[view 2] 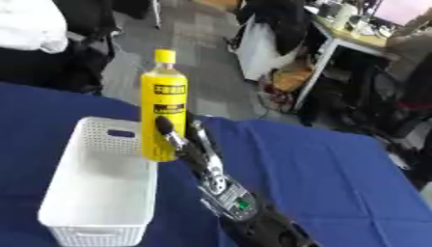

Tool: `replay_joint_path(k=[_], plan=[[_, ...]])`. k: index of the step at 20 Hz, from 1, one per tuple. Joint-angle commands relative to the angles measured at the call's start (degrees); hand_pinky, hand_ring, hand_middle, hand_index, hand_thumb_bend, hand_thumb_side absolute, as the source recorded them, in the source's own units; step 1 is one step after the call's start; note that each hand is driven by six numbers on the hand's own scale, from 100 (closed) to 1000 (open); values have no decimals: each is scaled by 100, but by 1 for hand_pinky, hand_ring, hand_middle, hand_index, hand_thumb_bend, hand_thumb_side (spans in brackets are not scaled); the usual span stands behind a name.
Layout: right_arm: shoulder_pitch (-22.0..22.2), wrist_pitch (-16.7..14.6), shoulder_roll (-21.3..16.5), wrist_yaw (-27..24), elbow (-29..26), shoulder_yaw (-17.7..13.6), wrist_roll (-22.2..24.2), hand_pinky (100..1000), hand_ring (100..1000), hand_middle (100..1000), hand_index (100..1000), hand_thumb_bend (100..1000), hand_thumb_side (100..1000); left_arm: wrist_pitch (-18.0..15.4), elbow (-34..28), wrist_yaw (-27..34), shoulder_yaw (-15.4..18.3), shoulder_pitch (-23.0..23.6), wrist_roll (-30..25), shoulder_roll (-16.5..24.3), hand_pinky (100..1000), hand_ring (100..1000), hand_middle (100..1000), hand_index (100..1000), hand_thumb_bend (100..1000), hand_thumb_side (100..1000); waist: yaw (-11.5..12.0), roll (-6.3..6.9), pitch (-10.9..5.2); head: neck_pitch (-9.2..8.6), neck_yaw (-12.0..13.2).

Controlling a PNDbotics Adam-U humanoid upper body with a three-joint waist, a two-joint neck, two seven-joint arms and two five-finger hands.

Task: Pick up objects on the table and place them in the box.

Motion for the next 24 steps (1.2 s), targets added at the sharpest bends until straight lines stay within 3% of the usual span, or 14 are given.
replay_joint_path(k=[1, 14, 15, 16, 24], plan=[[-125, -7, -262, 33, -208, -14, 63, 100, 100, 100, 213, 233, 622, 35, -74, 61, 64, -114, 81, -66, 657, 602, 807, 831, 303, 867, 1, 57, -185, -111, -53], [-61, 26, -520, 1353, -472, -55, 94, 100, 100, 100, 223, 213, 686, -34, -74, 232, 198, -173, 471, -260, 674, 600, 785, 828, 329, 873, 42, 57, -376, -248, -35], [-57, 38, -531, 1450, -467, -59, 102, 100, 100, 100, 224, 170, 750, -34, -74, 250, 210, -181, 501, -285, 673, 598, 784, 828, 332, 874, 46, 57, -386, -257, -36], [-50, 46, -546, 1554, -459, -65, 109, 100, 100, 100, 225, 207, 699, -42, -74, 282, 225, -191, 531, -309, 673, 600, 782, 821, 334, 875, 47, 57, -394, -264, -44], [-41, 27, -599, 2167, -323, -104, 116, 100, 100, 100, 230, 199, 719, -113, -74, 376, 325, -310, 843, -477, 666, 594, 767, 787, 350, 886, 44, 57, -364, -366, -67]])
